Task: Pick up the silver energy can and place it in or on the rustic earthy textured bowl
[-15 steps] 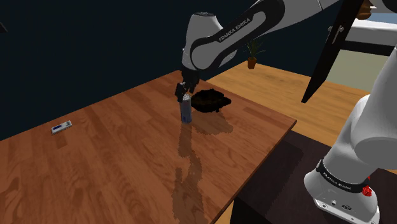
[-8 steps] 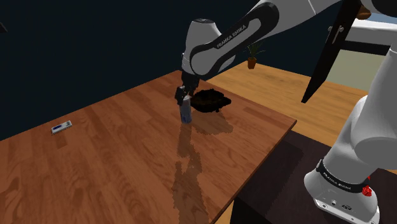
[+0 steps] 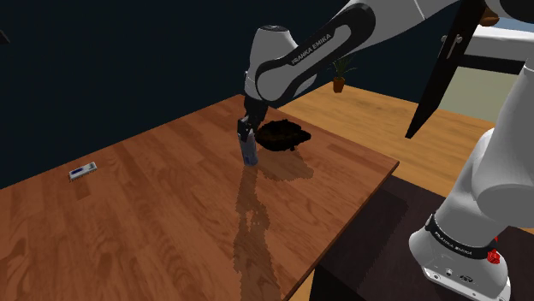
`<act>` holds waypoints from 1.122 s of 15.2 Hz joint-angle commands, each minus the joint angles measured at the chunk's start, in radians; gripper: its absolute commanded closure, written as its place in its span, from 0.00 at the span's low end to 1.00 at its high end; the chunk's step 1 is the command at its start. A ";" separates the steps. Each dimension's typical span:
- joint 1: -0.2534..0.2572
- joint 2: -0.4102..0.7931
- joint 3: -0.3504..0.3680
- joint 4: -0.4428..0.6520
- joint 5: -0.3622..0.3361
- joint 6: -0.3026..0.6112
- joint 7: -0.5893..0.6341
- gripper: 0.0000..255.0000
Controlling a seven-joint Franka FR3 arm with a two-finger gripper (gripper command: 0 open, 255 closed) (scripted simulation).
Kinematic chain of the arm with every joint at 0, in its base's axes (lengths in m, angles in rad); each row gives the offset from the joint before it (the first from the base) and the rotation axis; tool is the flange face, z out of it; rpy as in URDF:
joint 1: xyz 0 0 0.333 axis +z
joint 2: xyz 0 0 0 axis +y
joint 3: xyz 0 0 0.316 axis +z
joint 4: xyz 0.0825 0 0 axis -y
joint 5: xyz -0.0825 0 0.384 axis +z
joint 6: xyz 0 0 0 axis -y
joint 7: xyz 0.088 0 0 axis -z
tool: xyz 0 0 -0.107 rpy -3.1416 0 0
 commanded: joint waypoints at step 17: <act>-0.002 -0.068 -0.001 0.073 0.004 -0.141 0.003 1.00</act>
